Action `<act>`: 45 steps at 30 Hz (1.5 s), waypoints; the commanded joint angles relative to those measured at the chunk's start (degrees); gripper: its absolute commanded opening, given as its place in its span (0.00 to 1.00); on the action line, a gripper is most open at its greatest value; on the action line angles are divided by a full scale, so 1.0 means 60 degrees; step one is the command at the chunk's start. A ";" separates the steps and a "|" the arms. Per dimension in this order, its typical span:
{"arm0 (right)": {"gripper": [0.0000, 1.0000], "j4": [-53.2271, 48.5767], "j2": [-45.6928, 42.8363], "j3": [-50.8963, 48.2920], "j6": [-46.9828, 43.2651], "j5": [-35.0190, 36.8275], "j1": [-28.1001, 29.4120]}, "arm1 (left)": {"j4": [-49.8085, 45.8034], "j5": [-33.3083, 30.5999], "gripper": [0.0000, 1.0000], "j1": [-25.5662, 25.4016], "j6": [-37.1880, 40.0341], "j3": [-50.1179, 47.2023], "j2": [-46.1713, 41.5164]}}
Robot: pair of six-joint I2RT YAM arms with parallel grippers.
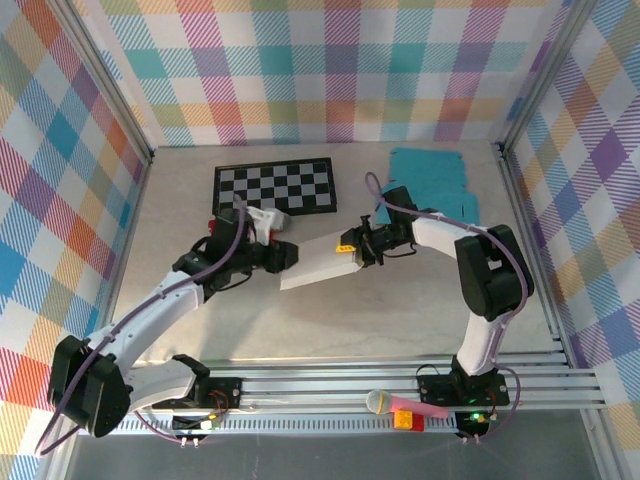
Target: Fold the paper box
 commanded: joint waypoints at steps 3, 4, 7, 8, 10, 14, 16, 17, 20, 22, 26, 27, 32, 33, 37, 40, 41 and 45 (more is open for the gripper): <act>0.37 -0.1659 -0.0216 0.0063 0.1362 -0.0942 -0.0394 | -0.1993 -0.1344 0.38 -0.1703 0.3433 0.0614 0.0384; 0.37 -0.1829 -0.0216 0.0023 0.1463 -0.1038 -0.0436 | -0.2063 -0.1657 0.39 -0.1877 0.3564 0.0626 0.0454; 0.36 -0.2699 -0.0217 -0.0026 0.1596 -0.1301 -0.0586 | -0.1991 -0.2076 0.43 -0.2091 0.3922 0.0619 0.0535; 0.35 -0.2959 -0.0195 -0.0056 0.1603 -0.1432 -0.0652 | -0.1920 -0.2090 0.44 -0.2154 0.4101 0.0622 0.0520; 0.35 -0.3125 -0.0270 -0.0284 0.1797 -0.1608 -0.0751 | -0.1778 -0.2109 0.46 -0.2321 0.4523 0.0638 0.0527; 0.37 -0.3553 -0.0422 -0.0587 0.1711 -0.1676 -0.1003 | -0.2237 -0.2570 0.48 -0.2812 0.5593 0.0904 0.1051; 0.38 -0.3947 -0.0339 -0.0597 0.1406 -0.1717 -0.1080 | -0.2348 -0.2813 0.48 -0.2929 0.5956 0.0963 0.1306; 0.38 -0.4044 -0.0292 -0.0643 0.1313 -0.1756 -0.1121 | -0.2330 -0.2925 0.48 -0.2962 0.6078 0.0963 0.1423; 0.38 -0.3995 -0.0163 -0.0931 0.1338 -0.1898 -0.1296 | -0.2168 -0.2952 0.49 -0.2981 0.6307 0.0969 0.1553; 0.38 -0.4071 -0.0047 -0.1003 0.1229 -0.1998 -0.1370 | -0.2158 -0.3040 0.49 -0.2990 0.6430 0.1035 0.1664; 0.38 -0.4288 0.0046 -0.1038 0.1060 -0.2049 -0.1470 | -0.2200 -0.2958 0.49 -0.3009 0.6702 0.1104 0.2004; 0.38 -0.4309 0.0075 -0.1054 0.1047 -0.2052 -0.1502 | -0.2208 -0.2919 0.50 -0.3010 0.6757 0.1132 0.2076; 0.36 -0.4466 0.0204 -0.1081 0.0991 -0.2002 -0.1608 | -0.2148 -0.2993 0.52 -0.3046 0.6955 0.1292 0.2451; 0.36 -0.4471 0.0251 -0.1089 0.0995 -0.1996 -0.1610 | -0.2072 -0.3114 0.51 -0.3035 0.6960 0.1307 0.2536; 0.37 -0.4519 0.0333 -0.1185 0.0963 -0.1956 -0.1629 | -0.1750 -0.3326 0.43 -0.3045 0.6907 0.1456 0.2886; 0.42 -0.4547 0.0284 -0.1277 0.1016 -0.1758 -0.1780 | -0.1754 -0.3185 0.32 -0.3032 0.6804 0.1642 0.3112; 0.45 -0.4566 0.0242 -0.1298 0.1042 -0.1642 -0.1863 | -0.1760 -0.3091 0.29 -0.3037 0.6784 0.1693 0.3146; 0.57 -0.4575 0.0003 -0.1281 0.1083 -0.1281 -0.2198 | -0.2160 -0.2720 0.20 -0.3025 0.6782 0.1898 0.3344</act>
